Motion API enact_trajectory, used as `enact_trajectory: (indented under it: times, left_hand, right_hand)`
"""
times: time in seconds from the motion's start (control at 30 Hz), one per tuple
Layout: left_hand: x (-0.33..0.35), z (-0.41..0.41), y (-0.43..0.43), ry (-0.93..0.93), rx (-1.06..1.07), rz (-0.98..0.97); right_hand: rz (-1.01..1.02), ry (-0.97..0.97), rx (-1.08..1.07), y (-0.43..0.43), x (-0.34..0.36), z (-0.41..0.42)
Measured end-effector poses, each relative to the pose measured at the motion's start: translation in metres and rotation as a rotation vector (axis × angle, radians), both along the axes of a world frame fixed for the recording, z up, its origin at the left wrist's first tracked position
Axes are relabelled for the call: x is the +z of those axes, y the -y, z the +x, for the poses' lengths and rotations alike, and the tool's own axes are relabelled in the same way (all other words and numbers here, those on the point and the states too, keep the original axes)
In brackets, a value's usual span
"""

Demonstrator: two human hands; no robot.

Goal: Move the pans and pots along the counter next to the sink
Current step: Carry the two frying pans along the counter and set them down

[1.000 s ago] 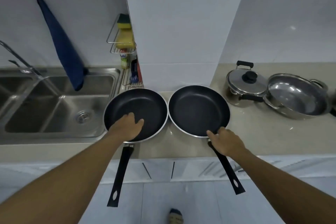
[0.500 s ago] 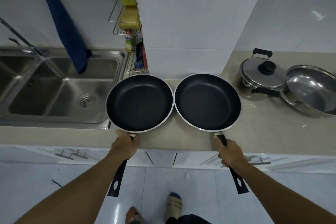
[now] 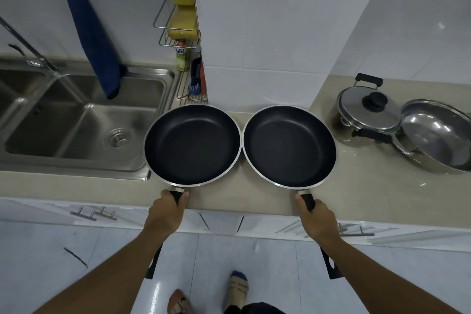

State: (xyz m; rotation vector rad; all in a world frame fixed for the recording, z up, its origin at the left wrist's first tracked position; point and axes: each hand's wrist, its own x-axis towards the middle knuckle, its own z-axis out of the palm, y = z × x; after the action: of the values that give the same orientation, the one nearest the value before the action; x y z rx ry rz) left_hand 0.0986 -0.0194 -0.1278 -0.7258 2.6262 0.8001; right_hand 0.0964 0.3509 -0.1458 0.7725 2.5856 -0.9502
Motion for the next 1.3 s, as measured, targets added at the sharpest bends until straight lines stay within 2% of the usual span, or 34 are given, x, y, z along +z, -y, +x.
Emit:
enact_trajectory:
  times: [0.3, 0.6, 1.0, 1.3]
  left_hand:
    - [0.015, -0.001, 0.035, -0.051, 0.051, -0.024]
    - [0.038, 0.041, 0.107, -0.079, 0.15, 0.021]
    - [0.083, 0.131, 0.287, -0.214, 0.468, 0.036]
    - [0.108, 0.199, 0.405, -0.259, 0.722, 0.019]
  right_hand:
    - [-0.03, -0.003, -0.038, 0.01, 0.009, 0.001]
    - [-0.059, -0.093, 0.004, 0.073, 0.037, 0.01]
    - [-0.205, -0.17, 0.151, 0.269, 0.067, 0.022]
    - [-0.253, -0.187, 0.355, 0.431, 0.085, 0.011]
